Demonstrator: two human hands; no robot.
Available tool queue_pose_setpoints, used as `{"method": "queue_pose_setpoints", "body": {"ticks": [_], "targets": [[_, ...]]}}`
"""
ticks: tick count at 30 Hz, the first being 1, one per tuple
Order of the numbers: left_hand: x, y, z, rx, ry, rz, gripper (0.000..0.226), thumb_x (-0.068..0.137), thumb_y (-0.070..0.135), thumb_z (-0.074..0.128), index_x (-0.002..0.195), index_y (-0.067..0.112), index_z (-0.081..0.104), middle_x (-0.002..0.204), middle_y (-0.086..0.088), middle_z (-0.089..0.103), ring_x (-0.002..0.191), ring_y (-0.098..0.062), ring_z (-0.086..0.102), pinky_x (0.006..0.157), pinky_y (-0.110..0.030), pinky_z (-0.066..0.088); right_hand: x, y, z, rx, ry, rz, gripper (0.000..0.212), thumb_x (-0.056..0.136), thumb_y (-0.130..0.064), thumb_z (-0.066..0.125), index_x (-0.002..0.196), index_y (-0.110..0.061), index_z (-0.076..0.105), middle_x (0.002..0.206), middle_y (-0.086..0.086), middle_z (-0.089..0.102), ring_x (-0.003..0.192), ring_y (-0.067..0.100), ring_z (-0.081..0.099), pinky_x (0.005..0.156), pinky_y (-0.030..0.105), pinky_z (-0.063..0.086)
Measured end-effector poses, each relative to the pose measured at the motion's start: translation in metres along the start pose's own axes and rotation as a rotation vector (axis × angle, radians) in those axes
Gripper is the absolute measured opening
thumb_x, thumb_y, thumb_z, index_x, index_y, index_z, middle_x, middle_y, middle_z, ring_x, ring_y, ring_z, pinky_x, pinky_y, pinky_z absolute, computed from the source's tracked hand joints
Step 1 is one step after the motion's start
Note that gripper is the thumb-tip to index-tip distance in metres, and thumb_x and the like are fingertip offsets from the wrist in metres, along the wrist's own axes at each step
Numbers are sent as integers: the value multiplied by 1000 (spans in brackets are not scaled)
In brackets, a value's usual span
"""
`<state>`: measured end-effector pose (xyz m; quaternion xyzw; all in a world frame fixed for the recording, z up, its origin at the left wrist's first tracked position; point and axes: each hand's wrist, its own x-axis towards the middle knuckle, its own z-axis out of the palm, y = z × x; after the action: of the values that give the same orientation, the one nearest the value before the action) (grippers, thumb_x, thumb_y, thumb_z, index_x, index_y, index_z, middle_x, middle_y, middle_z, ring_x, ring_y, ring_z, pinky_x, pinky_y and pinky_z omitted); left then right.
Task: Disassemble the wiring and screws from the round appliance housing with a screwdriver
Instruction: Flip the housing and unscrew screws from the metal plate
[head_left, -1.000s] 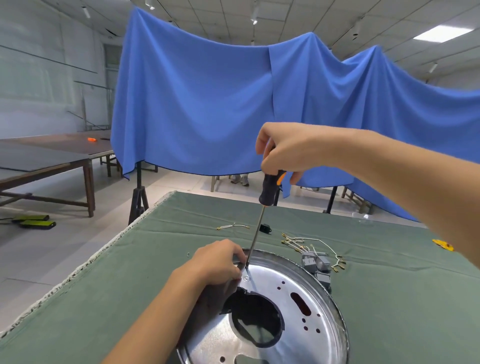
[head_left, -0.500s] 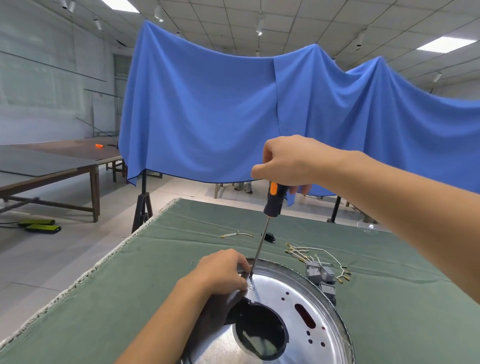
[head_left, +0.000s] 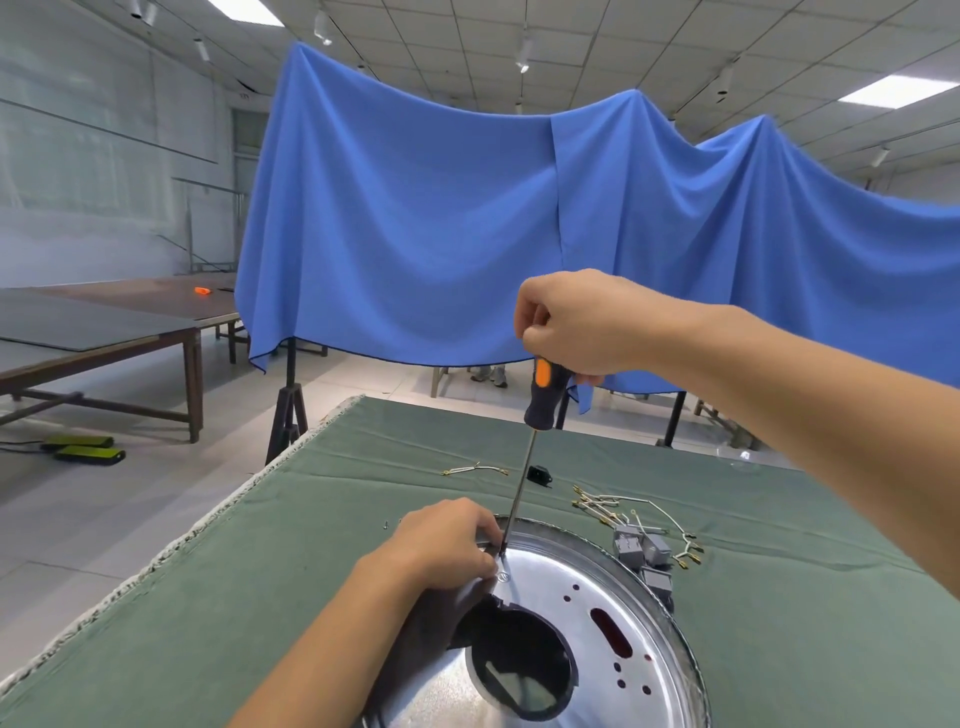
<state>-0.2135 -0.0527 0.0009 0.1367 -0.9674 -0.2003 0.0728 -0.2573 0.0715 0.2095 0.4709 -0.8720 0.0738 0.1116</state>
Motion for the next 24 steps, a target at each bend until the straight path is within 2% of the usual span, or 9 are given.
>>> {"method": "queue_pose_setpoints", "body": {"ticks": [3, 6, 7, 9, 11, 13, 17, 21, 24], "targets": [[0, 0, 1, -1, 1, 0, 34, 79, 34, 64, 113, 35, 63, 119, 12, 62, 110, -15, 56, 83, -28, 41, -2, 0, -2, 72, -50, 12, 9, 85, -26, 54, 92, -22, 51, 89, 1, 67, 56, 15, 58, 46, 21, 44], [0, -1, 1, -8, 5, -1, 34, 79, 35, 64, 114, 35, 63, 120, 12, 61, 111, -14, 55, 84, -28, 41, -2, -1, 0, -91, -14, 53, 42, 89, -55, 49, 88, -13, 54, 72, 4, 68, 40, 16, 60, 47, 23, 47], [0, -1, 1, -9, 7, 0, 34, 79, 36, 64, 113, 35, 63, 120, 12, 61, 111, -14, 55, 83, -27, 40, -1, -1, 0, -88, -7, 56, 45, 93, -55, 44, 87, -11, 53, 72, 6, 67, 35, 15, 58, 46, 23, 47], [1, -2, 2, -13, 13, 1, 34, 79, 36, 64, 113, 35, 64, 119, 13, 61, 110, -14, 55, 81, -27, 39, 0, 1, 0, -14, -15, 17, 25, 98, -35, 41, 91, -13, 52, 82, 9, 66, 35, 14, 59, 47, 25, 49], [1, -2, 2, -20, 17, -2, 33, 78, 35, 64, 112, 35, 64, 119, 13, 62, 109, -13, 55, 80, -26, 39, -3, 1, -3, 77, -40, -8, 6, 91, -20, 45, 94, -20, 50, 91, 5, 66, 55, 17, 67, 54, 29, 54], [1, -2, 2, -22, 20, -9, 33, 78, 35, 64, 111, 36, 64, 118, 13, 62, 110, -13, 55, 80, -27, 38, -6, 2, -4, 107, -72, -19, 12, 84, -21, 54, 95, -24, 48, 91, 0, 66, 62, 16, 63, 51, 26, 49], [1, -1, 2, -18, 21, -9, 32, 78, 35, 64, 110, 36, 64, 118, 14, 61, 110, -13, 55, 80, -27, 39, -8, -1, -1, 6, 8, -40, 24, 93, -44, 50, 82, -22, 50, 70, -2, 65, 41, 13, 61, 47, 22, 43], [-1, -1, 2, -19, 26, 3, 31, 79, 34, 64, 110, 34, 65, 118, 13, 62, 110, -13, 56, 83, -27, 40, -5, -6, -3, 99, -54, -49, 8, 87, -18, 49, 91, -23, 54, 84, -3, 64, 56, 13, 61, 47, 21, 46], [-2, -1, 1, -23, 29, 4, 31, 79, 33, 64, 110, 33, 65, 119, 13, 62, 110, -13, 56, 83, -26, 40, -6, -10, -1, 84, -53, -70, 8, 85, -30, 57, 88, -24, 54, 77, -6, 64, 59, 14, 59, 49, 22, 41]]}}
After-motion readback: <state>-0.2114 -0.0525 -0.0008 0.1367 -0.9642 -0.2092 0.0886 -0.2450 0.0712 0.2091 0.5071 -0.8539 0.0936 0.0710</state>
